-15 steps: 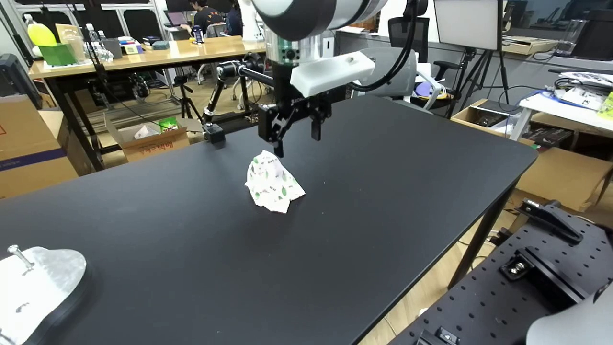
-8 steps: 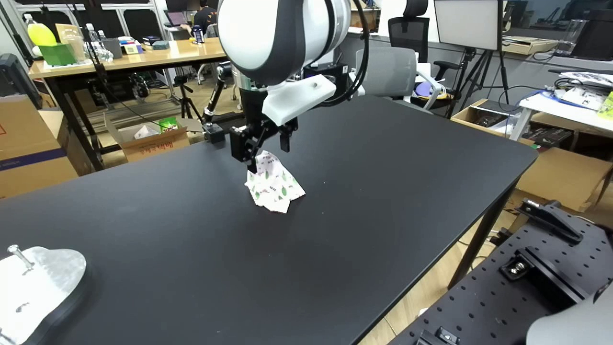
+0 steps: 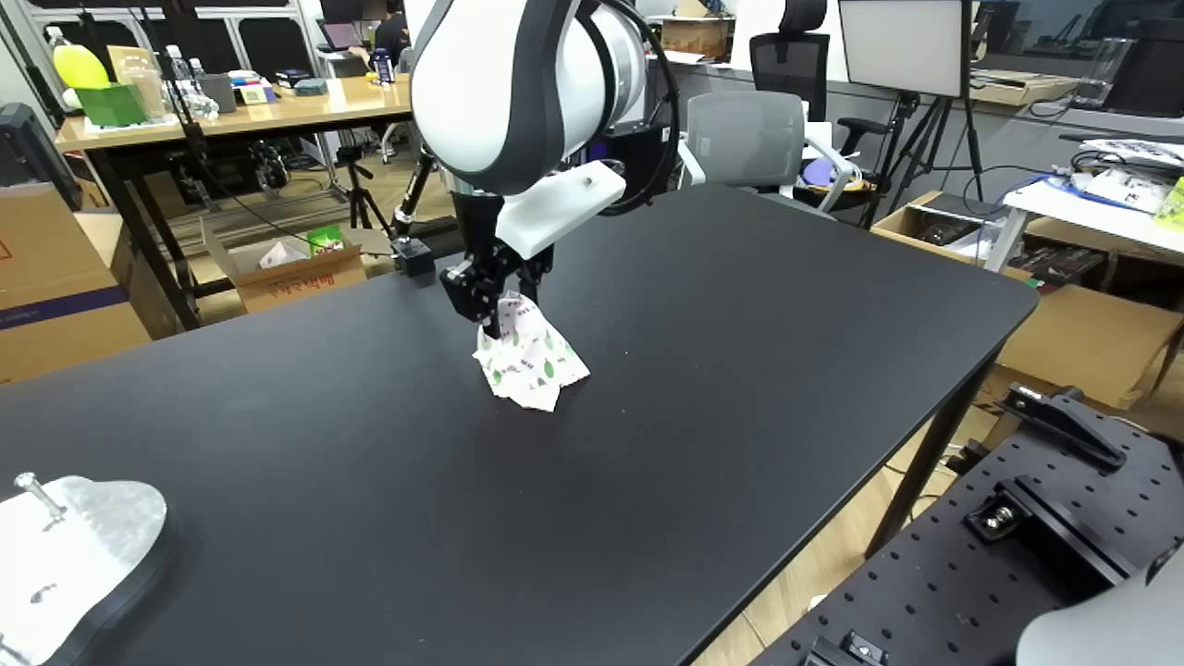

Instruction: Hang the cloth on the object

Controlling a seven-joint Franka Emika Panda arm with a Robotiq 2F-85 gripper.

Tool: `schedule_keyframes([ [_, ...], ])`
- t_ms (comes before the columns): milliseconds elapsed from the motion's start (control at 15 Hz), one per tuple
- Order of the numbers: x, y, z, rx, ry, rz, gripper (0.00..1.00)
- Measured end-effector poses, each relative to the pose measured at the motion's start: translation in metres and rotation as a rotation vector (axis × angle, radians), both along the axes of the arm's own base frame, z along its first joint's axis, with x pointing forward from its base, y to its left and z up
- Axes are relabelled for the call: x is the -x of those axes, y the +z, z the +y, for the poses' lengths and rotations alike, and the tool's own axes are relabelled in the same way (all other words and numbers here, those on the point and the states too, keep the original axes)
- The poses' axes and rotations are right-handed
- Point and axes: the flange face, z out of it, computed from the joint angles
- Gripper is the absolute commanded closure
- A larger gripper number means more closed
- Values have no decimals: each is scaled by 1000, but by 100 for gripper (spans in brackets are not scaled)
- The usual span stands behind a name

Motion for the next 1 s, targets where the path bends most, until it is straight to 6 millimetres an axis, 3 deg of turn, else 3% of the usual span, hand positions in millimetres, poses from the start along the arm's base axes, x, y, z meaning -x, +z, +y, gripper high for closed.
schedule_keyframes([
  [200, -3, 4, 4, -4, 3, -11, 90],
  [333, -4, 9, 4, -2, -4, -13, 99],
  [600, -5, 38, -4, 26, -47, -13, 99],
  [1000, -4, 120, -14, 48, -121, -49, 99],
])
